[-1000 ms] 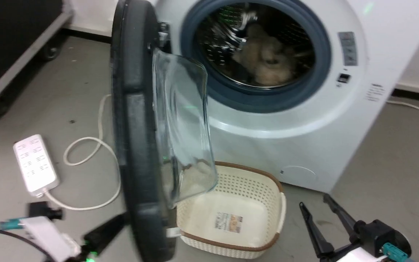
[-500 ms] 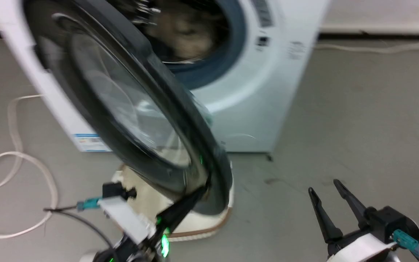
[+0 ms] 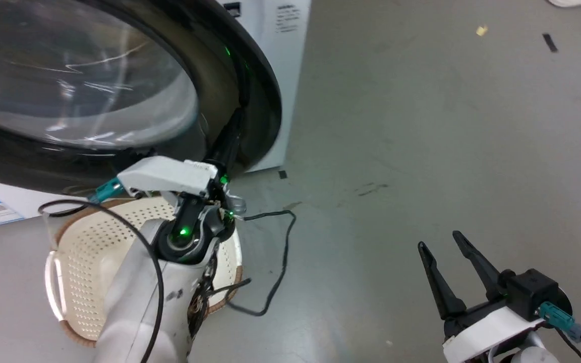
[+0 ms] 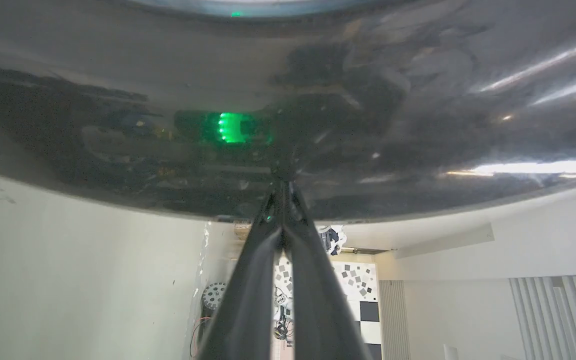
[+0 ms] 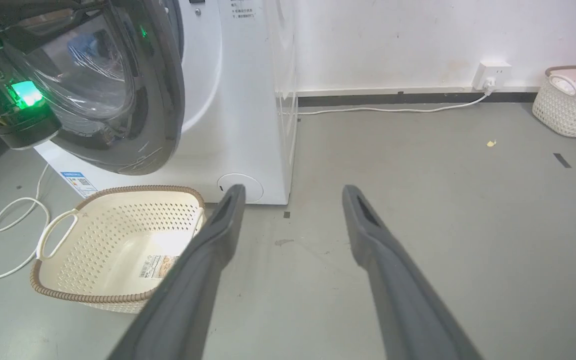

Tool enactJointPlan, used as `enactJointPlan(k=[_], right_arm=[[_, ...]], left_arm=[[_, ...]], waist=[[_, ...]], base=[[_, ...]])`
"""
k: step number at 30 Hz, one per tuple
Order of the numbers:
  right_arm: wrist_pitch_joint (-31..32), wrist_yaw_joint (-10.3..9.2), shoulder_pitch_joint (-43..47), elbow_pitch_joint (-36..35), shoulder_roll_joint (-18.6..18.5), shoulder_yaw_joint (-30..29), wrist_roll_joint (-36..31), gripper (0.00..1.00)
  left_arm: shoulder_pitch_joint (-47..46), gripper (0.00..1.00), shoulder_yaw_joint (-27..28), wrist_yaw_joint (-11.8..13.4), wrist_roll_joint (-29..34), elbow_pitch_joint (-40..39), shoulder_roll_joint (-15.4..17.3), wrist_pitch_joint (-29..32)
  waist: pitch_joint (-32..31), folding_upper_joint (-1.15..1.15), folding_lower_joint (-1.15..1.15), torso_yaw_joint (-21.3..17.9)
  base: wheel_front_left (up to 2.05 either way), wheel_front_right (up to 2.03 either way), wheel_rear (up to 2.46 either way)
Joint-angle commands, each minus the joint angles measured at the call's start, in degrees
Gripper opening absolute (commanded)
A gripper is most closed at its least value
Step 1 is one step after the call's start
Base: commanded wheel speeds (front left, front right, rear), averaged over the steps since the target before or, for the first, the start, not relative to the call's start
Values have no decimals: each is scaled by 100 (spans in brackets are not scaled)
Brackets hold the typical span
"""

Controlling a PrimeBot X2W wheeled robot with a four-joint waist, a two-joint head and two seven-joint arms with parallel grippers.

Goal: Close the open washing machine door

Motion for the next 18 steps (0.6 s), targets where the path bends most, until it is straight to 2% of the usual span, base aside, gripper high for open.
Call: enactJointPlan(k=[1, 5, 9, 10, 11, 15, 18], right_arm=[[-25, 5, -92, 31, 47, -7, 37, 100], [-26, 5, -60, -54, 45, 2, 27, 100], [-26, 5, 22, -385, -46, 103, 114, 100], [-26, 5, 68, -451, -74, 91, 121, 100], [-26, 5, 123, -503, -103, 67, 119, 100], [-26, 5, 365, -600, -169, -13, 74, 100], [-26, 5, 533, -635, -188, -17, 34, 100]], left_arm=[[-123, 0, -105, -55, -87, 180, 9, -90], [-37, 0, -245, -65, -29, 60, 10, -135], [483, 0, -344, -66, 333, -599, 186, -141], [661, 38, -376, -67, 439, -816, 254, -166], [850, 98, -407, -67, 580, -1031, 341, -237], [1634, 100, -728, -67, 1583, -1726, 906, -809], [2201, 100, -1001, -67, 2463, -1920, 1382, -1433]], waist=[[-16, -1, -1, -3], [-160, -1, -1, 159], [-382, -1, -1, 391], [-453, -1, -1, 471], [-525, -1, -1, 558], [-834, -1, -1, 923], [-1072, -1, -1, 1183]], base=[[0, 0, 0], [0, 0, 0], [0, 0, 0], [0, 0, 0], [0, 0, 0], [0, 0, 0], [0, 0, 0]])
